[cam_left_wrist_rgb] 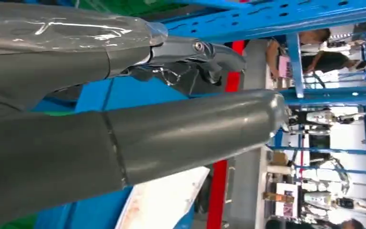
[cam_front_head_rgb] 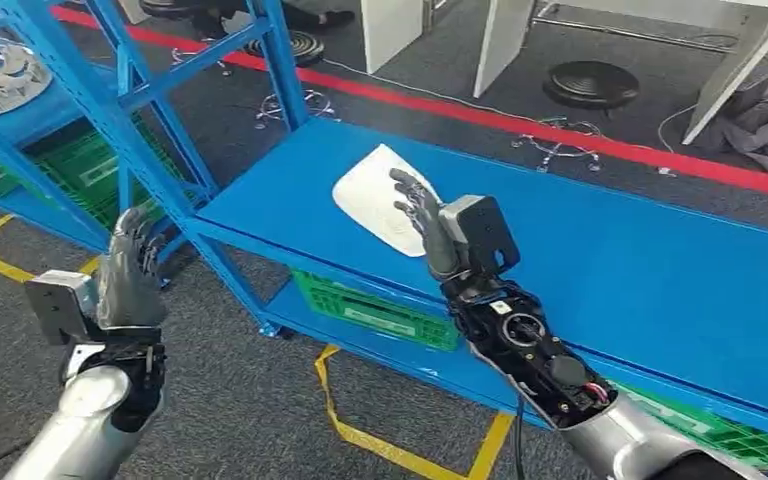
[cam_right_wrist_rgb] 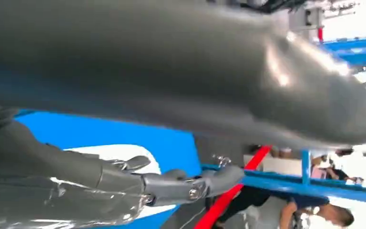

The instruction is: Take the parts from the cabinet and place them on the table.

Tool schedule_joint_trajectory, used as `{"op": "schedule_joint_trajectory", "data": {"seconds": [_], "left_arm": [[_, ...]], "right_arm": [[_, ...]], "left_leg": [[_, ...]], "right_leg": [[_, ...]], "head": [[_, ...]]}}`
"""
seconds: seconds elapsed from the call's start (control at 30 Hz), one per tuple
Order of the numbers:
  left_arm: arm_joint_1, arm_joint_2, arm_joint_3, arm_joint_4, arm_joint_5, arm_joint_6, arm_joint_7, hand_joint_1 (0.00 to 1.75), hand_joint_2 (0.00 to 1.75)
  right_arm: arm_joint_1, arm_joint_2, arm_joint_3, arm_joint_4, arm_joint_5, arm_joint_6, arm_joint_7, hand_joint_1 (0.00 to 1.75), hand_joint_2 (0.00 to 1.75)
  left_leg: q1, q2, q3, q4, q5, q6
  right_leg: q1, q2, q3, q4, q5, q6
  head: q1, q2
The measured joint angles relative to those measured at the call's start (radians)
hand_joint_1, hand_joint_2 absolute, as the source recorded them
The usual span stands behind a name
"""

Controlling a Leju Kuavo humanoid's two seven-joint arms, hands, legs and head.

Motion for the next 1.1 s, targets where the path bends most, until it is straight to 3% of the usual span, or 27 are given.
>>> {"op": "schedule_joint_trajectory", "data": {"seconds": [0.03, 0.07, 0.1, 0.17, 0.2, 0.23, 0.27, 0.33, 0.37, 0.5, 0.53, 0.57, 0.6, 0.67, 0.7, 0.73, 0.77, 0.83, 0.87, 0.9, 0.93, 0.97, 1.1], "left_arm": [[0.001, 0.001, 0.0, -0.001, 0.0, 0.0, 0.0, 0.0, 0.0], [-0.004, 0.002, 0.0, -0.001, 0.0, 0.0, -0.001, 0.0, 0.0], [-0.008, 0.001, 0.0, -0.001, 0.0, -0.001, -0.001, 0.0, 0.0], [-0.005, 0.001, 0.0, -0.001, 0.0, -0.002, -0.001, 0.0, 0.0], [-0.003, 0.001, 0.0, -0.001, 0.0, -0.003, 0.0, 0.0, 0.0], [-0.002, 0.001, 0.0, -0.001, 0.0, -0.003, 0.0, 0.0, 0.0], [-0.003, 0.002, 0.0, -0.001, -0.001, -0.003, 0.0, 0.0, 0.0], [-0.005, 0.003, 0.0, -0.001, -0.003, -0.003, 0.002, 0.0, 0.0], [-0.008, 0.003, 0.0, -0.001, -0.003, -0.003, 0.003, 0.0, 0.0], [-0.01, 0.002, 0.0, -0.002, -0.002, 0.002, 0.007, 0.0, 0.0], [-0.009, 0.002, 0.0, -0.004, -0.002, 0.006, 0.008, 0.0, 0.0], [-0.011, 0.002, 0.0, -0.005, -0.002, 0.009, 0.008, 0.0, 0.0], [-0.013, 0.002, 0.0, -0.005, -0.002, 0.01, 0.008, 0.0, 0.0], [-0.01, 0.001, 0.0, -0.005, -0.002, 0.01, 0.014, 0.0, 0.0], [-0.008, 0.0, 0.0, -0.005, -0.002, 0.011, 0.015, 0.0, 0.0], [-0.006, 0.0, 0.0, -0.005, -0.002, 0.011, 0.015, 0.0, 0.0], [-0.004, 0.0, 0.0, -0.005, -0.002, 0.013, 0.017, 0.0, 0.0], [-0.004, 0.0, 0.0, -0.005, -0.002, 0.013, 0.018, 0.0, 0.0], [-0.004, 0.0, 0.0, -0.005, -0.002, 0.013, 0.019, 0.0, 0.0], [-0.005, 0.0, 0.0, -0.006, -0.002, 0.014, 0.022, 0.0, 0.0], [-0.004, 0.0, 0.0, -0.007, -0.002, 0.014, 0.025, 0.0, 0.0], [-0.003, 0.0, 0.0, -0.007, -0.002, 0.014, 0.026, 0.0, 0.0], [-0.003, 0.0, 0.0, -0.007, -0.001, 0.017, 0.028, 0.0, 0.0]], "right_arm": [[-0.004, 0.0, 0.0, 0.0, -0.001, 0.001, 0.0, 0.0, 0.0], [-0.004, 0.0, 0.0, 0.0, -0.004, 0.002, -0.002, 0.0, 0.0], [-0.005, 0.0, 0.0, -0.001, -0.006, 0.002, -0.002, 0.0, 0.0], [-0.003, 0.0, 0.0, 0.0, -0.006, 0.003, -0.002, 0.0, 0.0], [-0.003, 0.0, 0.0, 0.0, -0.006, 0.003, -0.001, 0.0, 0.0], [-0.002, 0.0, 0.0, 0.0, -0.006, 0.003, 0.0, 0.0, 0.0], [-0.002, 0.0, 0.0, 0.0, -0.006, 0.003, 0.002, 0.0, 0.0], [-0.003, 0.0, 0.0, 0.0, -0.006, 0.0, 0.005, 0.0, 0.0], [-0.004, 0.0, 0.0, 0.0, -0.006, 0.0, 0.005, 0.0, 0.0], [-0.005, 0.0, 0.0, -0.001, -0.018, 0.0, 0.004, 0.0, 0.0], [-0.004, 0.0, 0.0, -0.002, -0.018, 0.0, 0.004, 0.0, 0.0], [-0.005, 0.0, -0.001, -0.002, -0.018, 0.0, 0.003, 0.0, 0.0], [-0.007, 0.0, -0.001, -0.002, -0.018, 0.0, 0.002, 0.0, 0.0], [-0.003, 0.0, -0.001, -0.001, -0.017, -0.004, 0.002, 0.0, 0.0], [0.0, 0.0, -0.001, 0.0, -0.016, -0.01, 0.002, 0.0, 0.0], [0.002, 0.0, -0.002, 0.0, -0.016, -0.015, 0.002, 0.0, 0.0], [0.002, -0.002, -0.004, 0.002, -0.016, -0.021, 0.002, 0.0, 0.0], [0.0, -0.002, -0.012, 0.003, -0.011, -0.027, 0.001, 0.0, 0.0], [-0.001, -0.003, -0.016, 0.005, -0.008, -0.031, 0.001, 0.0, 0.0], [-0.002, -0.005, -0.019, 0.006, -0.003, -0.032, 0.002, 0.0, 0.0], [-0.002, -0.005, -0.022, 0.006, 0.0, -0.032, 0.0, 0.0, 0.0], [0.001, -0.005, -0.026, 0.006, 0.001, -0.033, 0.001, 0.0, 0.0], [-0.001, -0.006, -0.038, 0.007, 0.001, -0.032, -0.002, 0.0, 0.0]], "left_leg": [[0.0, 0.029, -0.003, 0.011, -0.009, -0.001], [-0.009, 0.089, -0.02, 0.052, -0.033, -0.008], [-0.005, 0.124, -0.059, 0.125, -0.068, -0.015], [0.0, 0.15, -0.152, 0.297, -0.13, -0.022], [0.002, 0.153, -0.179, 0.341, -0.135, -0.024], [0.003, 0.153, -0.177, 0.327, -0.115, -0.024], [0.003, 0.153, -0.149, 0.269, -0.079, -0.022], [0.003, 0.154, -0.044, 0.075, 0.004, -0.014], [-0.001, 0.16, -0.004, -0.006, 0.006, -0.007], [-0.013, 0.156, 0.0, -0.004, -0.001, 0.015], [-0.002, 0.155, 0.012, -0.017, 0.005, 0.024], [-0.003, 0.156, 0.02, -0.019, 0.001, 0.029], [-0.004, 0.156, 0.024, -0.018, -0.002, 0.035], [-0.007, 0.156, 0.028, -0.018, -0.008, 0.042], [-0.009, 0.154, 0.029, -0.017, -0.01, 0.043], [-0.01, 0.152, 0.032, -0.015, -0.013, 0.043], [-0.01, 0.149, 0.038, -0.013, -0.018, 0.042], [-0.011, 0.146, 0.053, -0.008, -0.031, 0.037], [-0.011, 0.146, 0.056, -0.006, -0.037, 0.034], [-0.018, 0.144, 0.051, 0.0, -0.039, 0.029], [-0.016, 0.144, 0.044, 0.002, -0.037, 0.025], [-0.018, 0.144, 0.04, 0.009, -0.04, 0.029], [-0.012, 0.146, 0.044, 0.001, -0.038, 0.03]], "right_leg": [[-0.004, -0.012, 0.009, -0.007, 0.003, -0.005], [-0.003, -0.021, 0.014, -0.01, 0.001, -0.012], [0.0, -0.031, 0.014, -0.01, 0.001, -0.015], [0.004, -0.05, 0.014, -0.01, -0.001, -0.017], [0.004, -0.056, 0.014, -0.01, -0.003, -0.018], [0.004, -0.063, 0.015, -0.01, -0.004, -0.017], [0.004, -0.066, 0.016, -0.01, -0.006, -0.016], [0.004, -0.072, 0.023, -0.01, -0.01, -0.012], [0.007, -0.074, 0.024, -0.011, -0.013, -0.007], [0.008, -0.075, 0.033, -0.022, -0.021, 0.016], [0.008, -0.076, 0.031, -0.018, -0.028, 0.022], [0.008, -0.076, 0.02, 0.012, -0.045, 0.022], [0.008, -0.075, -0.01, 0.083, -0.081, 0.022], [0.01, -0.074, -0.106, 0.263, -0.149, 0.025], [0.01, -0.075, -0.146, 0.324, -0.161, 0.026], [0.01, -0.074, -0.158, 0.327, -0.143, 0.025], [0.01, -0.075, -0.143, 0.277, -0.101, 0.023], [0.01, -0.074, -0.064, 0.091, 0.014, 0.015], [0.011, -0.072, -0.037, 0.019, 0.036, 0.01], [0.017, -0.071, -0.019, 0.001, 0.025, 0.011], [0.018, -0.069, -0.016, -0.002, 0.019, 0.005], [0.014, -0.067, -0.017, -0.008, 0.023, 0.009], [0.022, -0.062, -0.018, -0.007, 0.021, 0.006]], "head": [[0.0, 0.0], [-0.017, 0.0], [-0.03, 0.0], [-0.032, 0.0], [-0.034, 0.0], [-0.035, 0.0], [-0.036, 0.0], [-0.039, 0.0], [-0.039, 0.0], [-0.036, 0.0], [-0.033, 0.0], [-0.03, 0.0], [-0.024, 0.0], [-0.014, 0.0], [-0.013, 0.0], [-0.011, 0.0], [-0.007, 0.0], [0.001, 0.0], [0.006, 0.0], [0.002, 0.0], [0.001, 0.0], [-0.004, 0.0], [-0.013, 0.0]]}}
